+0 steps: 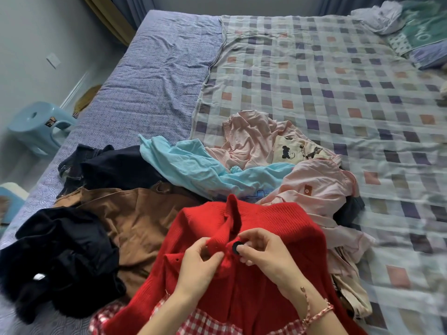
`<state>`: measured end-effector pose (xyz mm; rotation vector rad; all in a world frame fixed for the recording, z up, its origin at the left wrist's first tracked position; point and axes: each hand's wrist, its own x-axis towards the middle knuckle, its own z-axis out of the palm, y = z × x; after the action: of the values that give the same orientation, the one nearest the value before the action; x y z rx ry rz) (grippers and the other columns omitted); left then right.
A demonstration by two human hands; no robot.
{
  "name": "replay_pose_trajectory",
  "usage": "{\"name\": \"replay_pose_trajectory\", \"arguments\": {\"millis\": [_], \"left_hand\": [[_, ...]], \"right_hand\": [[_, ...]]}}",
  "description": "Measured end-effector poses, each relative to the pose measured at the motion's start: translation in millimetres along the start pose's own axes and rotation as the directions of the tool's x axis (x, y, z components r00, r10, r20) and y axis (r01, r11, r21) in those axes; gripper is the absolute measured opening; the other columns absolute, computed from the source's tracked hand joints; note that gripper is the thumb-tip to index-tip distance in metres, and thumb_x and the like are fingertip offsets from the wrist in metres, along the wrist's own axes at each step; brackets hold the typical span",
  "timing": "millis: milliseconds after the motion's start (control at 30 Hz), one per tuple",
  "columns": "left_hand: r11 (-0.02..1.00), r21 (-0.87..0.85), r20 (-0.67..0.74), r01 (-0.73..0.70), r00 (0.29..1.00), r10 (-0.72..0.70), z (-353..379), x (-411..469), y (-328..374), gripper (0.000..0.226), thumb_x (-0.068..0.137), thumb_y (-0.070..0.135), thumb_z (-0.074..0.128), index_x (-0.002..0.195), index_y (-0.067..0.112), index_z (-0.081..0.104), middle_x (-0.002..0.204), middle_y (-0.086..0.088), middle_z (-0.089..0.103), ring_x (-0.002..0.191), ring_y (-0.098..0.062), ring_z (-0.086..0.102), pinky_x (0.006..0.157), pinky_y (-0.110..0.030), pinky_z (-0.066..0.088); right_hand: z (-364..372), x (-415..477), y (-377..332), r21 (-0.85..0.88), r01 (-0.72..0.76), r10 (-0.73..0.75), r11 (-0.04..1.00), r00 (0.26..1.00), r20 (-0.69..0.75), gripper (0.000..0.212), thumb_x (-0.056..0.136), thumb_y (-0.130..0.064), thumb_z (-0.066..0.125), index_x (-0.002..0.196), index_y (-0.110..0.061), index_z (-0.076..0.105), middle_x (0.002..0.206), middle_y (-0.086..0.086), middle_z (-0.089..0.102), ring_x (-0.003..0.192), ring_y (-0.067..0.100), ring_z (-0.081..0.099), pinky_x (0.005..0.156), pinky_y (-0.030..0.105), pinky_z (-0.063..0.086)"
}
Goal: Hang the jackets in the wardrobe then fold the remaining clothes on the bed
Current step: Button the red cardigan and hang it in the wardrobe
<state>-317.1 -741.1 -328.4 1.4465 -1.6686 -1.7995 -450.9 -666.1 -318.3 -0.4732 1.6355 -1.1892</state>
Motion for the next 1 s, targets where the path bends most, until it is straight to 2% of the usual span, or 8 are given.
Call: {"name": "replay_pose_trajectory", "arguments": {"millis": [100, 234, 300, 367, 501, 667, 834, 1001], "left_hand": [[0.985, -0.131, 0.032, 0.111, 0.994, -0.108, 9, -5, -1, 0.015, 0.086, -0.006, 0.056, 0.087, 0.007, 0.064, 0.076, -0.008, 0.065, 0.073, -0.015, 0.06, 0.058, -0.023, 0.053], [0.972, -0.192, -0.008, 0.135, 0.99, -0.139, 12, -5, 0, 0.014, 0.09, 0.005, 0.056, 0.079, 0.005, 0.063, 0.065, -0.004, 0.065, 0.059, -0.005, 0.061, 0.05, -0.019, 0.051], [0.984, -0.155, -0.073, 0.093, 0.992, -0.105, 11, -4, -1, 0.016, 0.089, 0.007, 0.058, 0.075, 0.005, 0.064, 0.069, -0.01, 0.065, 0.065, -0.011, 0.063, 0.053, -0.022, 0.053], [0.992, -0.11, -0.119, 0.065, 0.99, -0.078, 11, -2, -4, 0.015, 0.086, 0.011, 0.064, 0.073, 0.004, 0.064, 0.07, -0.01, 0.065, 0.069, -0.017, 0.061, 0.061, -0.031, 0.056], [1.0, 0.021, -0.095, -0.009, 0.995, 0.011, 12, -3, -4, 0.024, 0.071, 0.028, 0.077, 0.073, 0.009, 0.064, 0.059, 0.006, 0.061, 0.061, -0.009, 0.052, 0.063, -0.039, 0.049], [1.0, 0.03, -0.108, -0.007, 0.994, 0.011, 17, -7, -4, 0.017, 0.073, 0.027, 0.075, 0.069, 0.013, 0.066, 0.06, 0.003, 0.063, 0.061, -0.011, 0.056, 0.066, -0.047, 0.053], [0.997, -0.073, -0.212, -0.005, 0.977, -0.01, 24, -13, 1, 0.022, 0.077, 0.002, 0.072, 0.07, 0.022, 0.067, 0.063, 0.009, 0.069, 0.06, -0.005, 0.063, 0.069, -0.041, 0.057], [0.997, -0.015, -0.266, -0.081, 0.961, 0.074, 22, -6, 8, 0.028, 0.08, 0.001, 0.069, 0.073, 0.028, 0.067, 0.073, 0.004, 0.071, 0.066, -0.012, 0.069, 0.063, -0.029, 0.056]], "right_hand": [[7, -1, 2, 0.018, 0.006, -0.005, 1.0, 1.0, -0.018, 0.014, 0.079, 0.005, 0.067, 0.079, -0.007, 0.062, 0.062, 0.005, 0.062, 0.051, 0.008, 0.057, 0.051, 0.017, 0.045], [5, -3, 6, -0.227, 0.139, -0.155, 0.964, 0.986, -0.054, 0.014, 0.08, -0.003, 0.068, 0.075, -0.015, 0.065, 0.063, -0.004, 0.064, 0.058, 0.003, 0.057, 0.061, 0.015, 0.045], [3, -3, 15, -0.56, 0.267, -0.366, 0.784, 0.928, -0.069, 0.011, 0.081, -0.009, 0.065, 0.077, -0.019, 0.064, 0.071, -0.009, 0.059, 0.067, 0.004, 0.056, 0.066, 0.013, 0.041], [6, -3, 20, -0.681, 0.329, -0.466, 0.654, 0.885, -0.02, 0.007, 0.08, -0.013, 0.06, 0.081, -0.019, 0.063, 0.077, -0.011, 0.054, 0.072, 0.006, 0.053, 0.07, 0.016, 0.039], [17, -6, 22, -0.54, 0.326, -0.439, 0.775, 0.894, -0.091, 0.006, 0.081, -0.01, 0.064, 0.081, -0.016, 0.066, 0.078, -0.008, 0.064, 0.073, 0.005, 0.06, 0.071, 0.016, 0.046], [16, -6, 20, -0.318, 0.207, -0.284, 0.925, 0.933, -0.219, 0.013, 0.079, -0.005, 0.07, 0.077, -0.018, 0.068, 0.069, -0.006, 0.07, 0.067, 0.005, 0.066, 0.067, 0.018, 0.051], [16, -3, 22, -0.187, 0.162, -0.202, 0.969, 0.953, -0.226, 0.016, 0.08, -0.003, 0.069, 0.074, -0.018, 0.07, 0.072, -0.003, 0.072, 0.067, 0.012, 0.068, 0.071, 0.036, 0.057], [19, -4, 21, -0.106, 0.181, -0.202, 0.978, 0.947, -0.25, 0.022, 0.081, 0.0, 0.067, 0.074, -0.021, 0.068, 0.075, -0.003, 0.072, 0.069, 0.012, 0.068, 0.069, 0.031, 0.056]]}}
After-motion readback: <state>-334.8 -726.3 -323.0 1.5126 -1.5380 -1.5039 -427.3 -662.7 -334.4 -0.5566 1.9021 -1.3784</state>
